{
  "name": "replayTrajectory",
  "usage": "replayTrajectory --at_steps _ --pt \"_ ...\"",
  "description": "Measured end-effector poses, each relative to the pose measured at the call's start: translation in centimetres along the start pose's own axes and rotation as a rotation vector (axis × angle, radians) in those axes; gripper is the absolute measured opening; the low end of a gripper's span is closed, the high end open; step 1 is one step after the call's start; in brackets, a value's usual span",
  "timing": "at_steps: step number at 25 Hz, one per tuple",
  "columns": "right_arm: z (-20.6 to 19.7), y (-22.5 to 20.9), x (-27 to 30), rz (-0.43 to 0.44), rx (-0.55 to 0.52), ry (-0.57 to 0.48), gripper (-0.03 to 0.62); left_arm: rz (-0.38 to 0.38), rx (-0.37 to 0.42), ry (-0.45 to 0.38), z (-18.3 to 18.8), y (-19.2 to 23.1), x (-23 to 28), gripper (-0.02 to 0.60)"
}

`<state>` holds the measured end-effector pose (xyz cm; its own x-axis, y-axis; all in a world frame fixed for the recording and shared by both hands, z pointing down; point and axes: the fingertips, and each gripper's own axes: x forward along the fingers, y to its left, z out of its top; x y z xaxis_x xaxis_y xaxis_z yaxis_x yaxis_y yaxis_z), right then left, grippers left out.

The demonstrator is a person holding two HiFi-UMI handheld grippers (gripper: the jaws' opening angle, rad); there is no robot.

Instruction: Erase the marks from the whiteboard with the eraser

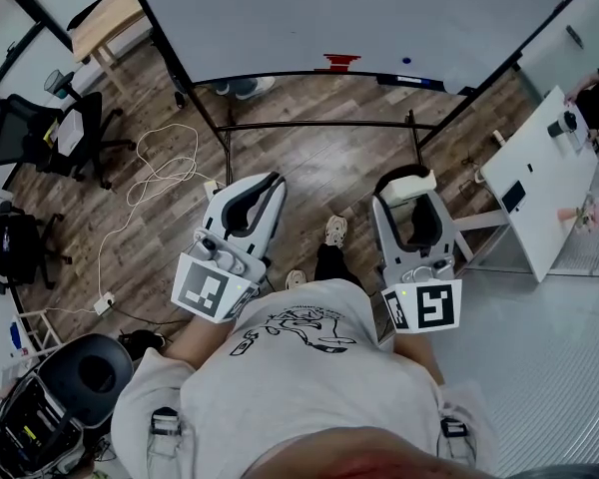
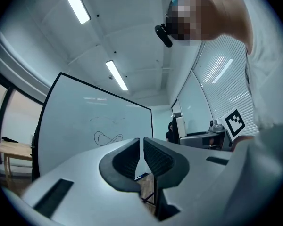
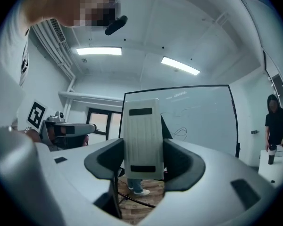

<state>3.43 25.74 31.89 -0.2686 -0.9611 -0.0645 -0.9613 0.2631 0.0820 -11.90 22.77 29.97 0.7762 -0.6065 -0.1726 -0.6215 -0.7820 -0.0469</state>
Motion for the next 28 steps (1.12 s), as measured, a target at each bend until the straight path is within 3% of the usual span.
replayTrajectory --at_steps 28 --pt "-2.3 -19.4 17.4 0.101 0.034 0.014 0.258 0.045 0.032 0.02 -3.8 7.6 24.5 0.04"
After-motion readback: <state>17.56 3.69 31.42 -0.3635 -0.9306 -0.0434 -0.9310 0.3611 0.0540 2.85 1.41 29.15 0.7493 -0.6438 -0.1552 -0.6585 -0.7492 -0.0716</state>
